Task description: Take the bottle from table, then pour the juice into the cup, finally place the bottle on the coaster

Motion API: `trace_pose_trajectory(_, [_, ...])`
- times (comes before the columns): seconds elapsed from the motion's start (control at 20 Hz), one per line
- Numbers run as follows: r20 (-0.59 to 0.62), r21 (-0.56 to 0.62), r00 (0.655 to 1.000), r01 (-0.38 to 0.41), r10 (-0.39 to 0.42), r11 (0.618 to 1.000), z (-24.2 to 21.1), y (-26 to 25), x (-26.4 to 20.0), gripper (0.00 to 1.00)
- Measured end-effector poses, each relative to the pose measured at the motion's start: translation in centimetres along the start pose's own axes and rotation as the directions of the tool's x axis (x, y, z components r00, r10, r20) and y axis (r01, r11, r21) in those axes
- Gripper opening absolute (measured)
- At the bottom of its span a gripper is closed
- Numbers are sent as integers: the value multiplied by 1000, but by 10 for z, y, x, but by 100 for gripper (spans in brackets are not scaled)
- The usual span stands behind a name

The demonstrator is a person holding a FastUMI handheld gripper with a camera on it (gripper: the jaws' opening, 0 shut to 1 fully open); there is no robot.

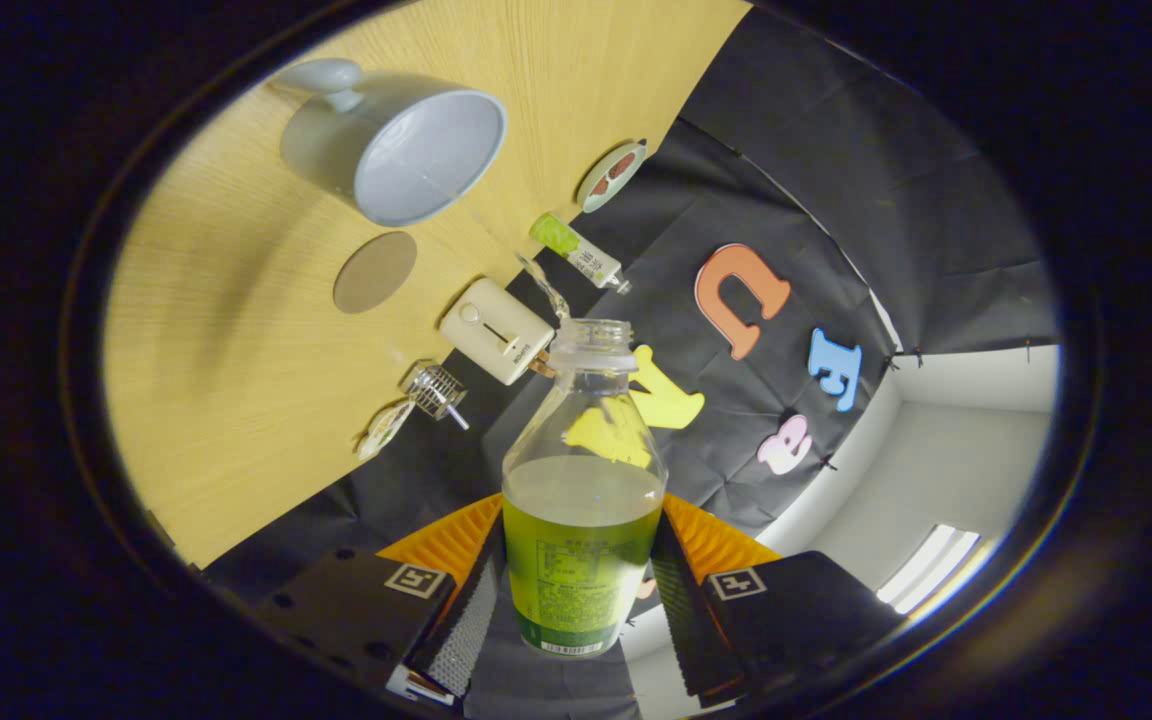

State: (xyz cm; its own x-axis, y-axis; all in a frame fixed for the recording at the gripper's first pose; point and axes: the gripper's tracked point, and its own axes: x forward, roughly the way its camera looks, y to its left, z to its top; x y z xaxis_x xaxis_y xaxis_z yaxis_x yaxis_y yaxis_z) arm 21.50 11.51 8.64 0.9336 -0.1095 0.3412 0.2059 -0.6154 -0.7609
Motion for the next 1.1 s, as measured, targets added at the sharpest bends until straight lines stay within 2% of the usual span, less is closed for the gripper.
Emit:
trace_pose_trajectory(0.6, [17,-29,998,61,-60,998,11,-14,-6,80])
trace_pose_trajectory(0.8, [4,-13,999,44,-44,999,6,-4,-2,80])
trace_pose_trajectory(0.95, [-14,59,1000,23,-22,998,2,8,0,80])
trace_pose_trajectory(1.1, [-17,231,1000,-10,14,973,-3,21,1,80])
